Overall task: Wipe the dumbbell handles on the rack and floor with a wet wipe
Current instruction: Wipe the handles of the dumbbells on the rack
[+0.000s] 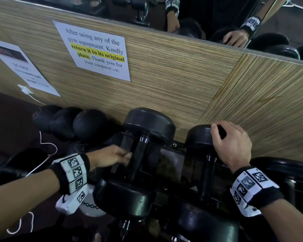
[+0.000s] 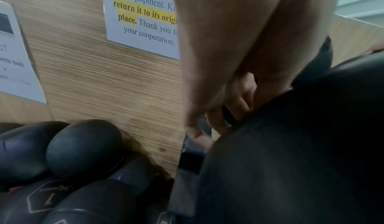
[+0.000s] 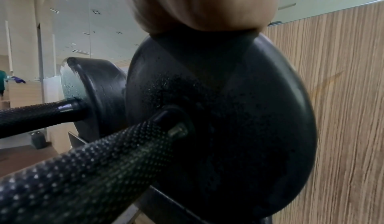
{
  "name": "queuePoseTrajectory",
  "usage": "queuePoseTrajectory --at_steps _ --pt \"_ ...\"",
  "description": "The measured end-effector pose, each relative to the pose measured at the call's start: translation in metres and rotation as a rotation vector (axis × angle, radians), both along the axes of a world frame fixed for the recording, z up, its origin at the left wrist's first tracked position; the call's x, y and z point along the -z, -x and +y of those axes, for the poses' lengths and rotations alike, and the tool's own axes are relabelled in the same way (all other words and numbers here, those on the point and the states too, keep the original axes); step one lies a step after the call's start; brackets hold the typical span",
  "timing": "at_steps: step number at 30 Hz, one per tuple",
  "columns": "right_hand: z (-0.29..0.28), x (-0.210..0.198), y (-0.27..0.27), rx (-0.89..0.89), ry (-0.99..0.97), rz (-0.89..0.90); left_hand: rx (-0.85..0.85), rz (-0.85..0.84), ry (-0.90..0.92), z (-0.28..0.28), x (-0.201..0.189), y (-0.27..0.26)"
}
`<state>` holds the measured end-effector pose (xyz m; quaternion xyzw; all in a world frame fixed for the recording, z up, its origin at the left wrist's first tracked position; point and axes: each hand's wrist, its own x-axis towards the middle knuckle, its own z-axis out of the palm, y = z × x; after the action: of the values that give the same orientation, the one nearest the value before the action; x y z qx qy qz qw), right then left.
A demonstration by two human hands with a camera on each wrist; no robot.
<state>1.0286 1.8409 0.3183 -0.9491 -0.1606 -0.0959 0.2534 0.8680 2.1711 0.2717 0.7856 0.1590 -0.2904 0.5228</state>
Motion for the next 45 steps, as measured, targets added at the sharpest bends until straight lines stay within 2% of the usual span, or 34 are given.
queuePoseTrajectory --at_steps 2,3,7,11,14,16,20,24,28,31,34,36,38,40,45 --pt "-0.001 0.000 0.000 -0.003 -0.004 0.001 -0.149 -0.122 0.007 -0.003 -0.003 -0.019" --pt "-0.001 0.000 0.000 0.001 -0.004 0.003 -0.148 -0.138 -0.026 -0.003 -0.003 -0.027" --pt "0.000 0.000 0.000 0.014 -0.005 0.007 0.001 -0.052 -0.078 -0.003 0.000 -0.034" --pt "-0.001 0.000 0.001 0.021 -0.014 -0.008 0.185 0.122 -0.121 -0.010 0.008 -0.010" --pt "-0.002 0.001 0.001 0.021 -0.029 -0.016 0.243 0.164 -0.125 -0.013 0.008 0.006" --pt "-0.003 0.002 0.000 0.010 -0.030 -0.024 0.191 0.164 -0.102 -0.009 0.008 0.015" --pt "-0.003 0.001 0.000 0.017 -0.035 -0.043 0.050 0.153 -0.028 0.009 -0.016 0.037" --pt "-0.003 0.001 0.001 0.020 -0.003 -0.029 -0.031 0.039 -0.124 -0.004 -0.044 0.050" --pt "-0.003 -0.014 0.004 -0.051 0.150 0.134 -0.182 -0.173 -0.299 -0.042 -0.057 0.051" --pt "-0.004 -0.032 0.027 -0.257 0.249 0.265 -0.282 -0.278 -0.344 -0.076 -0.076 0.057" --pt "0.000 -0.058 0.073 -0.606 0.020 0.466 -0.317 -0.391 -0.261 -0.114 -0.097 0.070" --pt "0.002 -0.063 0.104 -0.723 -0.105 0.643 -0.377 -0.431 -0.174 -0.138 -0.107 0.081" --pt "-0.004 -0.056 0.130 -0.735 -0.217 0.745 -0.463 -0.449 -0.092 -0.164 -0.113 0.097" --pt "-0.016 -0.046 0.152 -0.699 -0.310 0.743 -0.562 -0.450 -0.029 -0.190 -0.115 0.115" --pt "-0.064 -0.005 0.209 -0.672 -0.352 0.770 -0.693 -0.320 0.047 -0.238 -0.083 0.172"
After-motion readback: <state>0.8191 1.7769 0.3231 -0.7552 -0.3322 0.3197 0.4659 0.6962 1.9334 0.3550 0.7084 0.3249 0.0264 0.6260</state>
